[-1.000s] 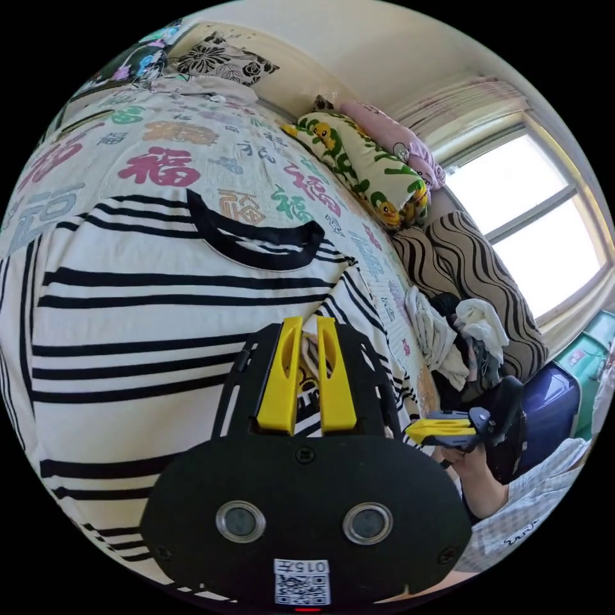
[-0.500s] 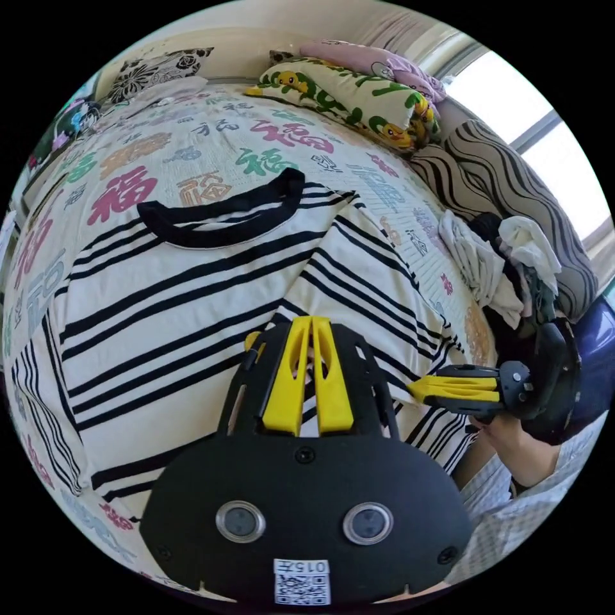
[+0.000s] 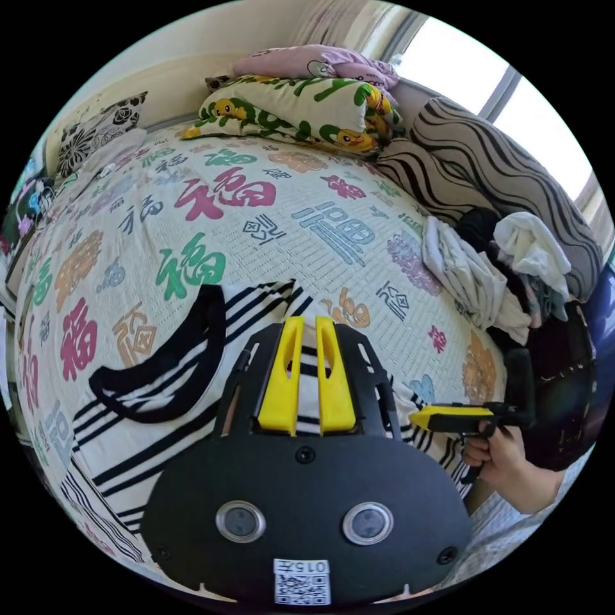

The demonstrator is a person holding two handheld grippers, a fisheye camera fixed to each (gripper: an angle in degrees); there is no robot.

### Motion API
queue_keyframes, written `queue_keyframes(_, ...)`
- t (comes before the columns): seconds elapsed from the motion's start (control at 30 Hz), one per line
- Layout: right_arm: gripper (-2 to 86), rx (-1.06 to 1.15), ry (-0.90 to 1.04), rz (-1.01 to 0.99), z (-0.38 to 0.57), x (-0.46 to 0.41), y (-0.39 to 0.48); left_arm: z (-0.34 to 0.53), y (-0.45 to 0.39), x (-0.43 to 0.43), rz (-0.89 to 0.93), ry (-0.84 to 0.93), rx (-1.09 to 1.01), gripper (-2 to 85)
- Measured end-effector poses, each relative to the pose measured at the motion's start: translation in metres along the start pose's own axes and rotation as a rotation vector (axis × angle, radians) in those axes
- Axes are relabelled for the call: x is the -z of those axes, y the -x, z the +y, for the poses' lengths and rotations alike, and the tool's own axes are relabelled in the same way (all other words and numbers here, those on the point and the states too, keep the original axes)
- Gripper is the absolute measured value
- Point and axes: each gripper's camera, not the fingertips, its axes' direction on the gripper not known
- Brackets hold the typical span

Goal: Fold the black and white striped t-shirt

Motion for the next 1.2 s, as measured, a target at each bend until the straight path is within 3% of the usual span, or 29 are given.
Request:
queue_keyframes(0.1, 0.3, -0.020, -0.032, 0.016, 0.008, 0.002, 0.002, -0.009, -0.008, -0.022, -0.114, 0.076, 0.017, -0.4)
queue_keyframes(0.3, -0.6, 0.004, -0.036, 0.029, 0.018, -0.004, 0.014, 0.000, -0.036, -0.019, -0.202, 0.046, -0.049, -0.7)
queue_keyframes(0.5, -0.6, 0.159, -0.122, 0.006, 0.033, 0.021, 0.063, 0.053, -0.033, 0.075, -0.013, -0.145, 0.078, -0.1)
queue_keyframes(0.67, -0.6, 0.352, 0.083, 0.047, 0.049, -0.034, 0.126, 0.151, -0.013, 0.114, -0.062, -0.081, 0.243, -0.1)
queue_keyframes(0.8, -0.6, 0.389, 0.261, 0.267, 0.068, -0.094, 0.147, 0.165, -0.006, 0.102, -0.074, 0.005, 0.248, -0.5)
queue_keyframes(0.93, -0.6, 0.401, 0.276, 0.298, 0.078, -0.095, 0.179, 0.156, -0.021, 0.130, -0.113, 0.022, 0.271, -0.7)
queue_keyframes(1.03, -0.6, 0.492, 0.257, 0.337, 0.087, -0.084, 0.219, 0.179, -0.039, 0.192, -0.131, -0.146, 0.247, -0.4)
queue_keyframes(1.2, -0.6, 0.688, 0.305, 0.355, 0.098, -0.098, 0.305, 0.280, -0.019, 0.298, -0.261, -0.368, 0.377, 0.9)
